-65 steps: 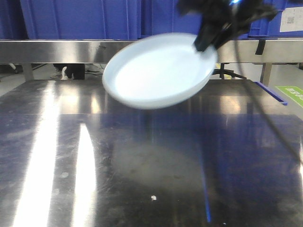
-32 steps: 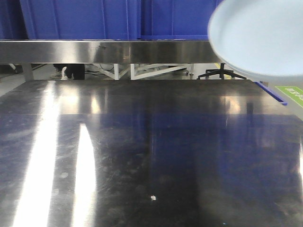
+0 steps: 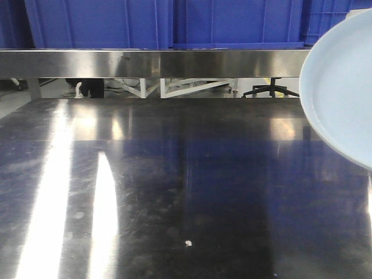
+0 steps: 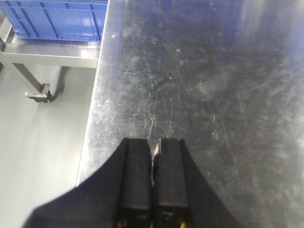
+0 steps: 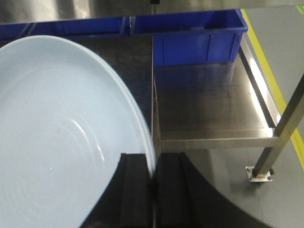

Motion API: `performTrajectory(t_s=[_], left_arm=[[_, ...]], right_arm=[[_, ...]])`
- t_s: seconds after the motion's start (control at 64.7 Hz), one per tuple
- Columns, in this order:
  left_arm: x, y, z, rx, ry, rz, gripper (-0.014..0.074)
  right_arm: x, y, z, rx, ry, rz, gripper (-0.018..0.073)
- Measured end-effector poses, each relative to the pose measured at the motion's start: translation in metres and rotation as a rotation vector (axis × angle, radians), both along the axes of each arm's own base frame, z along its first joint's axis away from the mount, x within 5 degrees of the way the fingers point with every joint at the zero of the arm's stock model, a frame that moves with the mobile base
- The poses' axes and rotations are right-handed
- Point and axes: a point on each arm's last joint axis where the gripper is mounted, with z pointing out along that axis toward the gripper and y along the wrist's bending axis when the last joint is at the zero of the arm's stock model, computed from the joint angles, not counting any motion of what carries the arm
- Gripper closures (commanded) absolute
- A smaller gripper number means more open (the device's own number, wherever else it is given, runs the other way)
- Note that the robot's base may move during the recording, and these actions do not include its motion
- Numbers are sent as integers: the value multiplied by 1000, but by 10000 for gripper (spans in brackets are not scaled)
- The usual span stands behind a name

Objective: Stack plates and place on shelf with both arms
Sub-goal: 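Grip the stacked plates with the right gripper and lift them off the table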

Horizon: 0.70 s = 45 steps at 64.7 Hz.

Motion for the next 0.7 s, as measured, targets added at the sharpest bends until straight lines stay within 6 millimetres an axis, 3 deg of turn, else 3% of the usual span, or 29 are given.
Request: performTrajectory(t_s=[0.695], left_arm=[[0, 0, 0, 0, 0, 0, 500]], right_arm=[[-1, 0, -1, 0, 1, 0, 503]])
